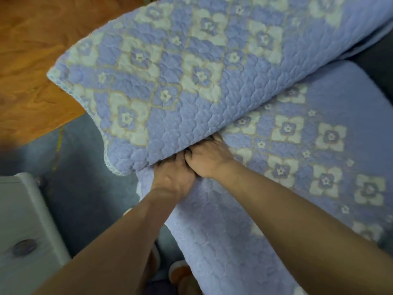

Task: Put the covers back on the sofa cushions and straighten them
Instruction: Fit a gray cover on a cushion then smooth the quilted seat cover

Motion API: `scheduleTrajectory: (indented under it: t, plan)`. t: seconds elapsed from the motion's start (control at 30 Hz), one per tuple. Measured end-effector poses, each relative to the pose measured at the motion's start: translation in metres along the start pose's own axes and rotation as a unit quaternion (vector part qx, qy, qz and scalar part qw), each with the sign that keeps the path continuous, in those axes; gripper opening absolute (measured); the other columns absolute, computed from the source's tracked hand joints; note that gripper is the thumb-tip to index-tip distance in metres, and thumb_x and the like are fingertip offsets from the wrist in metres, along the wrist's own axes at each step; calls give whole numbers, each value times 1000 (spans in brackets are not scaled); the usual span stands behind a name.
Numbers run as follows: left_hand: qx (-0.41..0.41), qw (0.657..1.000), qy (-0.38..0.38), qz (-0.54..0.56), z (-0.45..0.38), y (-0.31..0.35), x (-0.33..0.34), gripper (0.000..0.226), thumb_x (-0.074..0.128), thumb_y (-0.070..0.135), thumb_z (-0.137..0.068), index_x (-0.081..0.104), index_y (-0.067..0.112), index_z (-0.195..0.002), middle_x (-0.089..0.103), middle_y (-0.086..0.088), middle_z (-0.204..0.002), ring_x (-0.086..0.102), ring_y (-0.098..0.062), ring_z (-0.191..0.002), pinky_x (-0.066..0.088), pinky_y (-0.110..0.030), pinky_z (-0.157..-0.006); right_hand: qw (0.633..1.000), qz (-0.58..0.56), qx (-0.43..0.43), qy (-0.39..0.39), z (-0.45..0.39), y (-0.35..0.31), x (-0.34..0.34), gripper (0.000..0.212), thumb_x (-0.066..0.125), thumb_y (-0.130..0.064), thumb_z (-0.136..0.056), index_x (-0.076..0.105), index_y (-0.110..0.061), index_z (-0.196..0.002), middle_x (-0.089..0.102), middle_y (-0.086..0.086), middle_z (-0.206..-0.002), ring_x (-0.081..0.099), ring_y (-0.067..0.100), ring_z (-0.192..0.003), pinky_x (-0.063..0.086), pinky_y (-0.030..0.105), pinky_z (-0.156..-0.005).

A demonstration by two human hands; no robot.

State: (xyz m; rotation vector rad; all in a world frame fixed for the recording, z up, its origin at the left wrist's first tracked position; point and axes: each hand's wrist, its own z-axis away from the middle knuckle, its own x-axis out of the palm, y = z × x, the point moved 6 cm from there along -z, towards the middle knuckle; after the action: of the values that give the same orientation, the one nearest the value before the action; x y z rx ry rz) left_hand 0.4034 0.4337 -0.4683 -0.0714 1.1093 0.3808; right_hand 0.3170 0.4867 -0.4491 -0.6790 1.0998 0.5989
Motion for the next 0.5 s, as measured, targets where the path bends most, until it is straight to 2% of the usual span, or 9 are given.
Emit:
scheduleTrajectory:
  t: [0.03, 0.13, 0.17, 0.2, 0.3, 0.4, 0.43, 0.5]
  plan:
    - [1, 1000, -22, 22, 7, 1, -1, 70, 24, 42, -87, 54, 3, -138, 55, -23, -135, 52, -45, -125, 42, -62, -101, 1000, -11, 2, -5, 8, 1, 0, 62, 30, -45, -91, 42, -28, -149, 39, -3, -156, 21, 20, -149, 12, 44, -122]
    - [-44, 990, 47, 126, 29, -6, -20, 49, 34, 31, -80, 66, 7, -109, 70, -20, -101, 66, -43, -91, 53, -51, -79, 999, -14, 14, 27, 31, -9, -8, 45, 49, -41, -89, 68, -22, -125, 51, 9, -144, 33, 32, -140, 21, 47, -119]
    - [-56, 988, 51, 134, 30, -7, -22, 50, 33, 33, -78, 65, 9, -109, 71, -18, -100, 66, -41, -91, 53, -48, -79, 999, 9, 20, 34, 35, -12, -8, 38, 52, -38, -89, 74, -21, -115, 56, 11, -137, 36, 34, -137, 23, 49, -117]
    - [-56, 989, 42, 130, 27, -9, -19, 56, 29, 37, -78, 64, 13, -114, 71, -14, -108, 65, -39, -100, 51, -47, -86, 999, 35, 17, 29, 34, -15, -3, 35, 52, -36, -90, 75, -21, -111, 58, 10, -134, 36, 35, -136, 22, 52, -116]
    - [-63, 987, 0, 148, 17, -18, -5, 62, 27, 51, -79, 53, 28, -131, 58, -1, -137, 48, -27, -132, 35, -51, -111, 997, 69, -4, 17, 21, -16, 8, 46, 44, -35, -90, 67, -20, -128, 56, 5, -141, 30, 35, -143, 14, 54, -118]
    - [-20, 984, -32, 175, 8, -24, -2, 66, 34, 56, -79, 43, 33, -140, 49, -1, -148, 39, -27, -141, 32, -49, -115, 999, 24, 5, 22, 13, -9, 6, 70, 24, -42, -83, 51, -22, -144, 44, 3, -153, 24, 28, -148, 11, 48, -121]
    - [-13, 981, -50, 189, 5, -25, 1, 72, 33, 60, -77, 40, 34, -144, 43, 0, -153, 33, -27, -144, 29, -47, -118, 1000, 6, 12, 21, 11, -5, 7, 72, 24, -44, -83, 44, -24, -149, 39, 2, -156, 22, 26, -149, 12, 46, -121]
    - [-54, 964, -58, 254, -2, -32, -1, 75, 33, 66, -82, 30, 41, -153, 24, 7, -164, 15, -21, -152, 16, -44, -123, 998, -22, 14, 54, 0, 5, -1, 65, 35, -44, -91, 35, -26, -153, 34, 2, -159, 22, 25, -149, 15, 45, -122]
